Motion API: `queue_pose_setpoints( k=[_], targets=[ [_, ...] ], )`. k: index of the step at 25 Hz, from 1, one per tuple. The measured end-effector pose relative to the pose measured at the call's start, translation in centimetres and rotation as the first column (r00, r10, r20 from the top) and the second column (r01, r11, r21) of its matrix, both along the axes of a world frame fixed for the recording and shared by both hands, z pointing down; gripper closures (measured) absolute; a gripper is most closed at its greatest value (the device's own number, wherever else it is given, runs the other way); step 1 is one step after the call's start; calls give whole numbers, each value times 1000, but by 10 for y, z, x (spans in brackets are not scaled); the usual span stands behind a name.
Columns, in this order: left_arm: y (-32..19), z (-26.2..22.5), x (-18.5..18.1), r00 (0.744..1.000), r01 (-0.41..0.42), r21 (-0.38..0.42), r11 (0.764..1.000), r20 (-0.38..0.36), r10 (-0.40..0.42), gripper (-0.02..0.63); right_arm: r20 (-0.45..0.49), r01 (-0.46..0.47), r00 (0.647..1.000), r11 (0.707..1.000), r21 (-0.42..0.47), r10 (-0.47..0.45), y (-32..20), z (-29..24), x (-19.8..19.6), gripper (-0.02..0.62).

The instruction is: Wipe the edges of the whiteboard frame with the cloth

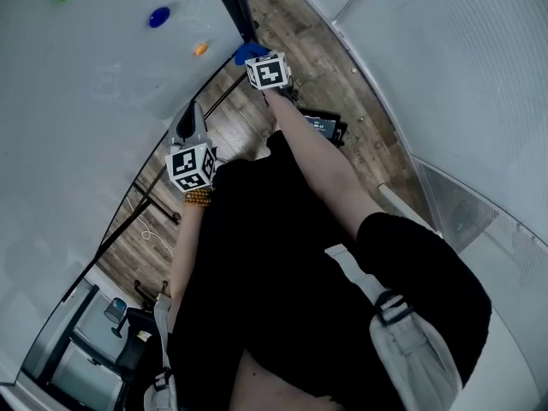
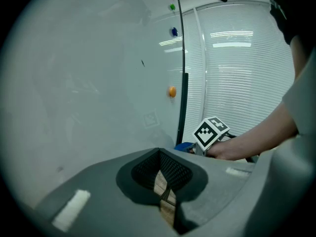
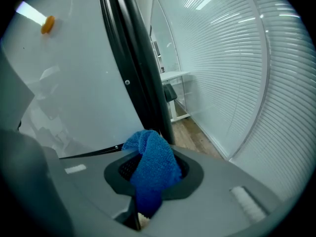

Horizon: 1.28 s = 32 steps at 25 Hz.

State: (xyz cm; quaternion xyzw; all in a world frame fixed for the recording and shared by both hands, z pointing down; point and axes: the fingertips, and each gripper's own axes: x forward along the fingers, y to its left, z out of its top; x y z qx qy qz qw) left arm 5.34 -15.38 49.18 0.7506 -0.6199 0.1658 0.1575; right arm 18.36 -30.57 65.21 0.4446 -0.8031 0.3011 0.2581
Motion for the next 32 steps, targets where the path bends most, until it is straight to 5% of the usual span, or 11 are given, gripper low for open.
queue_pose_setpoints(
  k=[6, 12, 23, 32],
  targets=[
    [6, -4, 1, 1000, -27, 20, 999, 6, 27, 508, 26, -179, 984, 977, 114, 178, -13, -32, 33, 502],
    [8, -27, -3, 996, -88, 90, 992, 13, 87, 508, 104, -392, 919, 855, 341, 380, -19, -124, 84, 500],
    [23, -95, -4, 995, -91, 273, 958, -2, 96, 508, 272, -271, 955, 733, 624, 122, 76, -291, 28, 500],
    [39, -150, -38, 995, 66, 393, 917, 42, -89, 508, 244, -109, 964, 676, 729, -108, 147, -341, -59, 500]
  ],
)
